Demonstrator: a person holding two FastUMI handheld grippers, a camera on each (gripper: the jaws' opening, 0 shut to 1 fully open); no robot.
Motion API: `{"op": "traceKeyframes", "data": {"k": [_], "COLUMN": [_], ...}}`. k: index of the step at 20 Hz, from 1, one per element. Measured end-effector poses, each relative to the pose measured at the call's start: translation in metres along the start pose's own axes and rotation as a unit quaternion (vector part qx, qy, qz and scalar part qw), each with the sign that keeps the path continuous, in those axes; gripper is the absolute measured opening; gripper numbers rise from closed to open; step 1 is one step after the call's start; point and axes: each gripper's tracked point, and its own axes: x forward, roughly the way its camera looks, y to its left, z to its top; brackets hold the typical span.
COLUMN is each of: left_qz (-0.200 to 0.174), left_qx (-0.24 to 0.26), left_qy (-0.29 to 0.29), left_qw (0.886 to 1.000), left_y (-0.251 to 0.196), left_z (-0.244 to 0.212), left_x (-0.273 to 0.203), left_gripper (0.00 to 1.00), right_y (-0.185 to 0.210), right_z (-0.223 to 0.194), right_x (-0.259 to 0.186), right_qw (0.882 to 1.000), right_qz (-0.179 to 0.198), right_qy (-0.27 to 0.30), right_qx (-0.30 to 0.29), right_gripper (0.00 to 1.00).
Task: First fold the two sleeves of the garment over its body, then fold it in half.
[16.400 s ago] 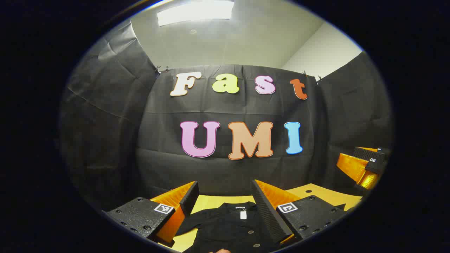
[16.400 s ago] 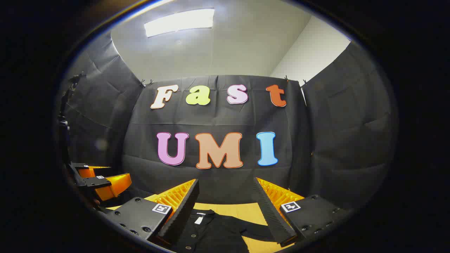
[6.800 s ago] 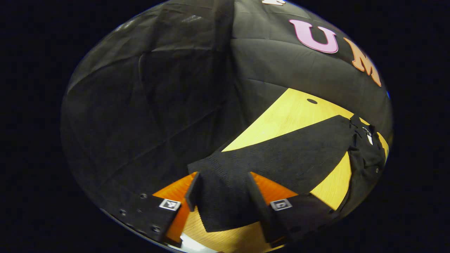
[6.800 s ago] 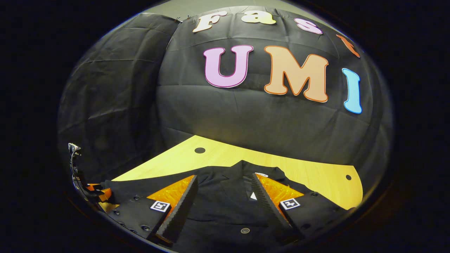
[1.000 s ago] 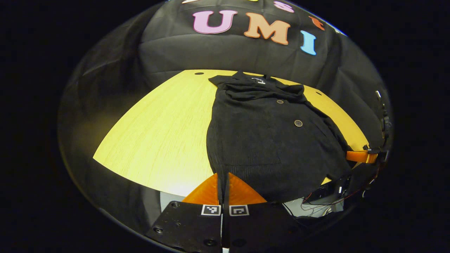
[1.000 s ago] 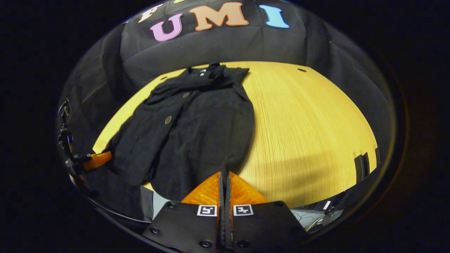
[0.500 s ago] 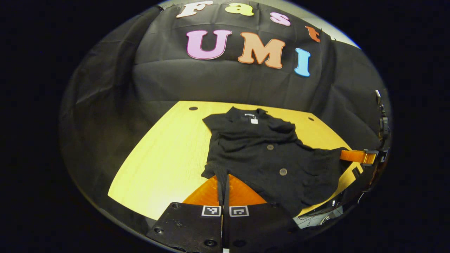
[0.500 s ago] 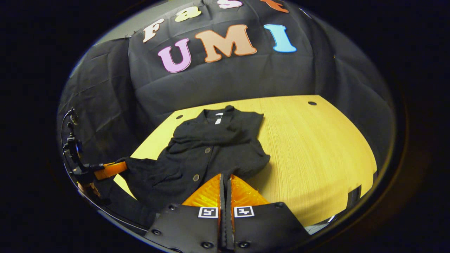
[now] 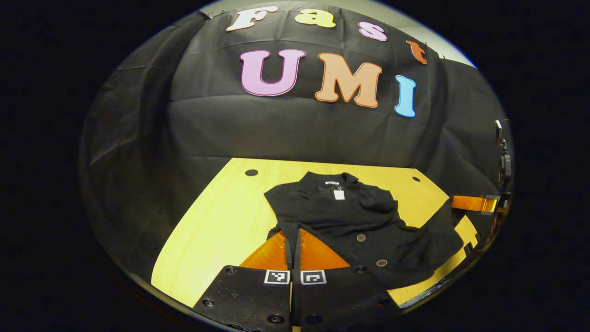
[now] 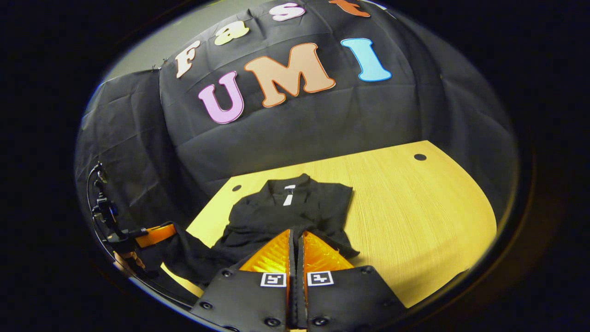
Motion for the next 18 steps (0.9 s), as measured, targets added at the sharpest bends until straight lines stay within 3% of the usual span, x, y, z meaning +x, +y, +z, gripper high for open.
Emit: {"op": "traceKeyframes", "data": {"k": [7, 18], "left_qz": [0.011, 0.029], "left_qx": [0.015, 0.05], "left_qy": [-0.015, -0.017], "left_qw": [1.0, 0.998], "left_y": [0.01, 0.018], "left_z": [0.051, 0.085], "left_x": [0.065, 0.172], "left_gripper": [0.0, 0.0], "right_y": [-0.013, -0.054], "right_z": [0.059, 0.115], "right_x": [0.053, 0.14], "right_qw": [1.0, 1.0], "right_qz": [0.0, -0.015], "right_qy": [-0.014, -0.008], "right_qx": [0.002, 0.02], "right_gripper": [0.02, 0.02]}}
